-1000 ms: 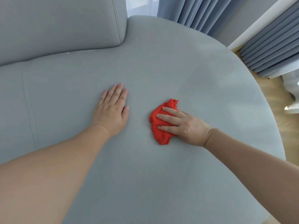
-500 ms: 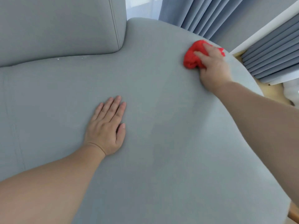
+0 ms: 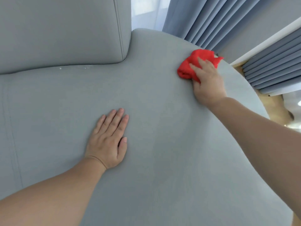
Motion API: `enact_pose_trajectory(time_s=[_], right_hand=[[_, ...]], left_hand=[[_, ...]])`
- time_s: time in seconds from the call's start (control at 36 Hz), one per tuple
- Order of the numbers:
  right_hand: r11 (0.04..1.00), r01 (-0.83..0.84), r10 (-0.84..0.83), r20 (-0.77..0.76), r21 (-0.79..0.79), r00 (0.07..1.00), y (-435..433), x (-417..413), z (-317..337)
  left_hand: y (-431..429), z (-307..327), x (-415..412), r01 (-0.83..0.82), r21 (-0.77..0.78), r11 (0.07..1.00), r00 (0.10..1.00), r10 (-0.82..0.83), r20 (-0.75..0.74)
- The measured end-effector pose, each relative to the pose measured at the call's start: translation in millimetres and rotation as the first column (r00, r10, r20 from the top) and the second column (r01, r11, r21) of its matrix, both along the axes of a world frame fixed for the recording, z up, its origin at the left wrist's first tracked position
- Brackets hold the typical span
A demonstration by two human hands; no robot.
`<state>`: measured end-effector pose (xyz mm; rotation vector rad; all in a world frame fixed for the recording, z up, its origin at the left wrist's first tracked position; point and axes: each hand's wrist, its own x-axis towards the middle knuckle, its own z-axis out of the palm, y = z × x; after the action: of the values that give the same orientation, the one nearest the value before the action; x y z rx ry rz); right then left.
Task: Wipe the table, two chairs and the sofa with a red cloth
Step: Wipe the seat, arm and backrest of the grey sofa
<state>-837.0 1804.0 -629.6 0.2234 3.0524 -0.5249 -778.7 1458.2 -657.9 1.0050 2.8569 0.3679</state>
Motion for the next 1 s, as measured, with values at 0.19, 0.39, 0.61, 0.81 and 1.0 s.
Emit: enact_pose_trajectory(time_s=[0.19,0.39,0.61,0.81,1.0], right_hand=[[0.965,-0.261,0.260,-0.062,-0.002,0.964,-35,9,-4],[0.995,-0.086,0.087,0.013,-0.052,0.996,-45,-48,-4],[0.998,-0.061,0.061,-0.026,0.003,0.998,-55,-126,-9],[0.984,-0.175,0.173,-0.036,-0.046,0.984,-80,-160,-6],[0.925,-0.373,0.374,-0.006,-0.076,0.927,-84,-145,5]], left_hand=[[0,4,0,-0.012,-0.016,1.000,1.000,0.012,0.009],[1,4,1,-0.022,-0.015,1.000,1.000,0.023,0.012],[-1,2,1,-0.026,0.015,1.000,1.000,0.026,0.015],[-2,-2,0,-0.019,0.035,0.999,1.000,0.019,-0.001],[-2,-3,1,-0.010,0.038,0.999,1.000,0.011,-0.023]])
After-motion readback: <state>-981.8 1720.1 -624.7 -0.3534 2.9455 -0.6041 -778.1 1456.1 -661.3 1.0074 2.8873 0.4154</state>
